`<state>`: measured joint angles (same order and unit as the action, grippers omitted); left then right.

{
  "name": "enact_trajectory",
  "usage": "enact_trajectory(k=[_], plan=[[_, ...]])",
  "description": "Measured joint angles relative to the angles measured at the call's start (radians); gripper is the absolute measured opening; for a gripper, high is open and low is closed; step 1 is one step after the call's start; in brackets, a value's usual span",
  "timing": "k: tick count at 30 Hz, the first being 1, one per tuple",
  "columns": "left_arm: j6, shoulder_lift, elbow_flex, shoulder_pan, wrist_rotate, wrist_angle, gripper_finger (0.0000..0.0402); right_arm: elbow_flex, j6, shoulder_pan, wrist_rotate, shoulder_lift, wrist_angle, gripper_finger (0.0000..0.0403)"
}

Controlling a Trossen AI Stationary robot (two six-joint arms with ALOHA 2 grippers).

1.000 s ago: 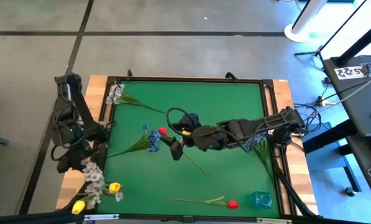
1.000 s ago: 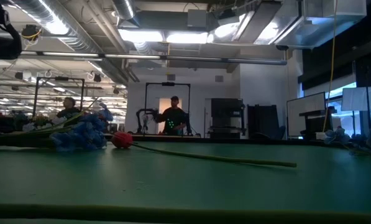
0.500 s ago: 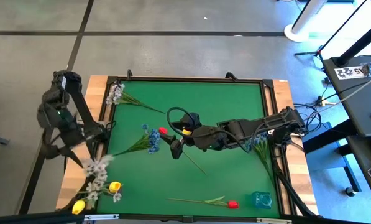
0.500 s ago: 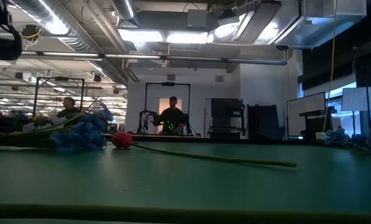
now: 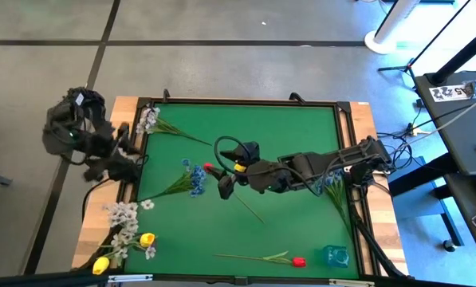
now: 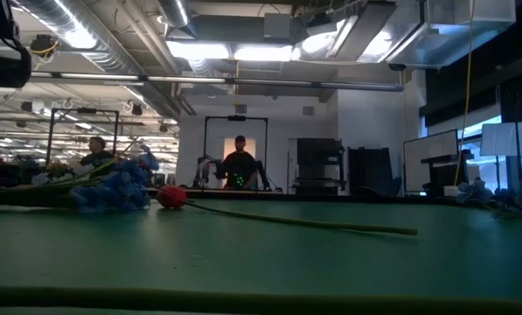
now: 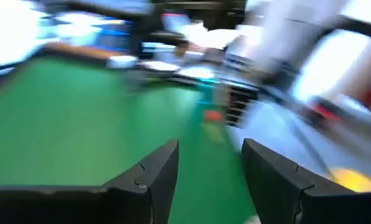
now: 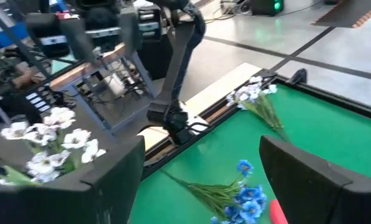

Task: Sort flowers into vase by color
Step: Put the white flowers into the purple vase

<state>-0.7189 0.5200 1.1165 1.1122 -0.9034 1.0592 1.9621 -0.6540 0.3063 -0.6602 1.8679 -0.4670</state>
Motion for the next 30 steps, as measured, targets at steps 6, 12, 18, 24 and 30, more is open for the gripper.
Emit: enact_trajectory(k=[6, 12, 18, 24, 30], plan=[[-0.716, 0.003, -0.001, -0.057, -0.341, 0.408, 0.014, 0.0, 0.0, -0.036, 0.001, 0.0, 0.004, 0.0317], [-0.94, 0.011, -0.027, -0.143, -0.407, 0.486, 0.0118, 0.0, 0.077, -0.124, 0.071, 0.0, 0.005, 0.0317], [-0.955, 0.085, -0.187, -0.264, -0.381, 0.331, 0.0115, 0.0, 0.184, -0.223, 0.247, 0.0, 0.009, 0.0317], [-1.076, 0.173, -0.319, -0.543, -0.31, 0.214, 0.0115, 0.0, 0.319, -0.282, 0.471, -0.017, 0.002, 0.0317], [-0.986, 0.291, -0.353, -0.897, -0.12, 0.091, 0.0115, 0.0, 0.519, -0.296, 0.522, -0.062, -0.013, 0.0317]])
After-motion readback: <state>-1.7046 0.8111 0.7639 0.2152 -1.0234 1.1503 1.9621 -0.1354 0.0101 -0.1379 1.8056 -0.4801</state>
